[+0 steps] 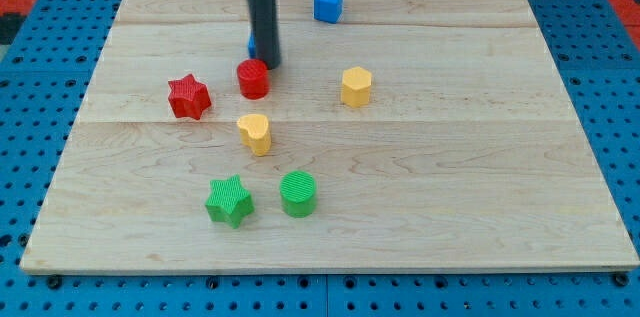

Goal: Move the blue triangle beside the blue cube

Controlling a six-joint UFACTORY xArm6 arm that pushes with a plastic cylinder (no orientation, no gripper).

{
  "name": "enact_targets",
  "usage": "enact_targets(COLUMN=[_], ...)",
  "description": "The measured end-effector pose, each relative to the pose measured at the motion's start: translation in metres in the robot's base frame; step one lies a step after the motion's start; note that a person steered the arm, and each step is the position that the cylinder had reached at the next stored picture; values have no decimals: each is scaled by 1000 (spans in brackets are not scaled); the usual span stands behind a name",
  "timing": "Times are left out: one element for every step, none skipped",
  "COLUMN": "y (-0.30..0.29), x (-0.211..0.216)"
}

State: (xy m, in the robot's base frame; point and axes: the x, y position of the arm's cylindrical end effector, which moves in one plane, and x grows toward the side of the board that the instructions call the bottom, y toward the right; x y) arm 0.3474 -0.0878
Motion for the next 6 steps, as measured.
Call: enact_targets(y=[-32, -11, 1, 22, 38, 38], x=[-2, -29, -61, -73, -75, -76])
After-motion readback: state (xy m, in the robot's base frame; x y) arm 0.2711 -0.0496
